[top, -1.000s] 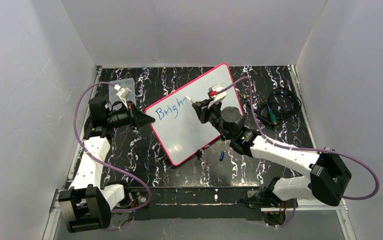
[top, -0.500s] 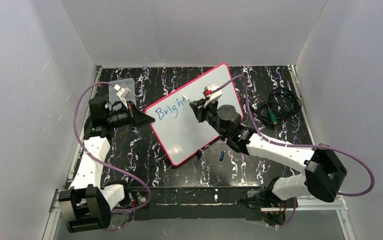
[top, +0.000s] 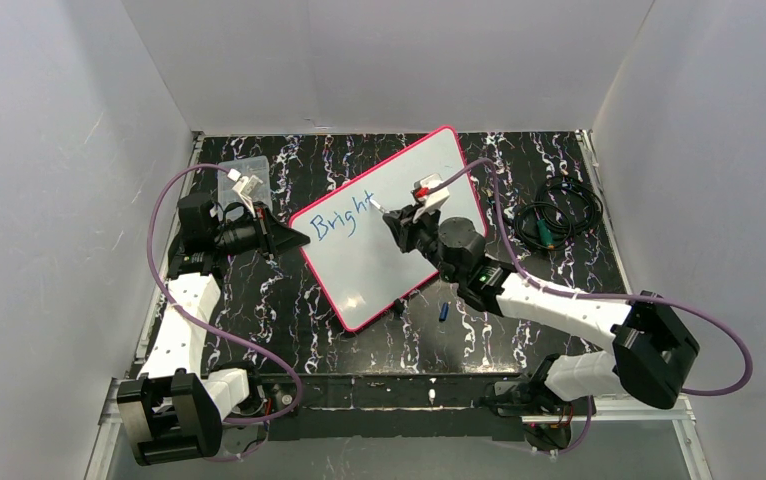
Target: Write a sentence on the whiteboard
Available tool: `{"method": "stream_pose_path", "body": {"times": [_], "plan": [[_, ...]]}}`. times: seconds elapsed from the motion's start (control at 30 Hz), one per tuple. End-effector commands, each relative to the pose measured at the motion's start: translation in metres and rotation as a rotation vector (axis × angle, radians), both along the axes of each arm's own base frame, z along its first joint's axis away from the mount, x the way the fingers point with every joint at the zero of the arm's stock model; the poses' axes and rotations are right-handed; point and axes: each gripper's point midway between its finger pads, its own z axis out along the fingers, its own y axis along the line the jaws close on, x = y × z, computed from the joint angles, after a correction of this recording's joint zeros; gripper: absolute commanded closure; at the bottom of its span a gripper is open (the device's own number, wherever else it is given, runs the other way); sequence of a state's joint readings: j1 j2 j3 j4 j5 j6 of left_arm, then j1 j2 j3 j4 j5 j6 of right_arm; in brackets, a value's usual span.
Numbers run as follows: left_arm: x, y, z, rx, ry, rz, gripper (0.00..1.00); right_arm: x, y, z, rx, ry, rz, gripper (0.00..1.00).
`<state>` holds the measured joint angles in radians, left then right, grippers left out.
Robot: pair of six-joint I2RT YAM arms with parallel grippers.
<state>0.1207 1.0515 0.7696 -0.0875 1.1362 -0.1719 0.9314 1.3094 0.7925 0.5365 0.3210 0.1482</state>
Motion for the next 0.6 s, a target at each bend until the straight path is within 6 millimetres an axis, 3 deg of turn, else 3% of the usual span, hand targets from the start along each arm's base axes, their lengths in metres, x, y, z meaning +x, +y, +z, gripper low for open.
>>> {"method": "stream_pose_path", "body": {"times": [0.0,0.3,0.57], "plan": [[-0.003,-0.002,0.018,0.008,-0.105,-0.034,1.0,-0.004,-0.008,-0.014,-0.008,0.038,-0.011,0.99],[-0.003,-0.002,0.017,0.008,-0.103,-0.033,1.0,-0.008,-0.012,-0.021,-0.015,0.053,-0.013,0.99],[-0.003,-0.002,0.017,0.008,-0.103,-0.032,1.0,0.002,-0.02,-0.011,-0.024,0.026,-0.078,0.99]]}}
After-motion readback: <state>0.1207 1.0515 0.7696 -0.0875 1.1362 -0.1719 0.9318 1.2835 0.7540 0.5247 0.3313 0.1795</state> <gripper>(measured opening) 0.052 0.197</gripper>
